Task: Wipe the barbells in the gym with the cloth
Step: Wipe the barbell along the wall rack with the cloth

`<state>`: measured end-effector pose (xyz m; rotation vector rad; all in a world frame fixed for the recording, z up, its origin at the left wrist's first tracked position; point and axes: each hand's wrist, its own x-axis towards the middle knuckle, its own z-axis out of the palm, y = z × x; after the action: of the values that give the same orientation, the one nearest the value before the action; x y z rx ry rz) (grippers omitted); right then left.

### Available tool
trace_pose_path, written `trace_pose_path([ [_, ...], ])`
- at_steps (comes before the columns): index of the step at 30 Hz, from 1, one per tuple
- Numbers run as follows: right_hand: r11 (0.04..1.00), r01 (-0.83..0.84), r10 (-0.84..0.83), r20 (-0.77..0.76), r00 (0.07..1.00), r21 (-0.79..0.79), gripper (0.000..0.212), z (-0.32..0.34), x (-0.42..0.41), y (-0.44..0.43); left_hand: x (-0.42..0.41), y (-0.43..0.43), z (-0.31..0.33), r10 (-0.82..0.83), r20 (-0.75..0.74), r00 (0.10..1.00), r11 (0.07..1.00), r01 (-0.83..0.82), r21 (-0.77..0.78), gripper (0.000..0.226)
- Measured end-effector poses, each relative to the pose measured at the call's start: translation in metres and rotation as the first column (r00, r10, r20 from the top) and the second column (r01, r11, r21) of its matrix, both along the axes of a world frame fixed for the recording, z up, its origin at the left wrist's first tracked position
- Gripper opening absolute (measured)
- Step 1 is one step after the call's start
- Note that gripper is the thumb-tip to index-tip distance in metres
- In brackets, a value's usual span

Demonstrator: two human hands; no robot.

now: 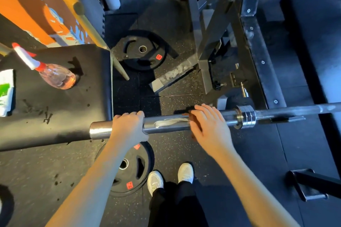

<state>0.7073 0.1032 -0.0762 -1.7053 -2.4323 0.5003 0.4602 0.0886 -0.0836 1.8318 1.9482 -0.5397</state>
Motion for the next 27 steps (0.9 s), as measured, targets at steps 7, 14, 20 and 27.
trace_pose_path([
  [7, 0.938, 0.345, -0.346, 0.080, 0.935, 0.033, 0.038, -0.007, 0.029, 0.002, -0.006, 0.031, -0.002, 0.134, 0.107, 0.985, 0.949, -0.097, -0.301, 0.040],
  [14, 0.997, -0.080, 0.080, 0.071, 0.994, -0.003, 0.044, -0.002, 0.020, -0.005, -0.006, 0.015, -0.004, -0.011, 0.034, 0.999, 0.990, 0.016, -0.140, 0.035],
  [20, 0.935, 0.356, -0.353, 0.111, 0.929, -0.001, 0.038, 0.001, 0.034, 0.020, -0.001, 0.003, -0.001, -0.054, 0.001, 0.999, 0.998, 0.054, 0.015, 0.046],
  [27, 0.991, -0.001, -0.001, -0.016, 1.000, -0.134, 0.051, 0.008, 0.012, 0.005, 0.009, -0.015, -0.009, -0.010, -0.098, 0.995, 0.975, 0.031, 0.220, 0.045],
])
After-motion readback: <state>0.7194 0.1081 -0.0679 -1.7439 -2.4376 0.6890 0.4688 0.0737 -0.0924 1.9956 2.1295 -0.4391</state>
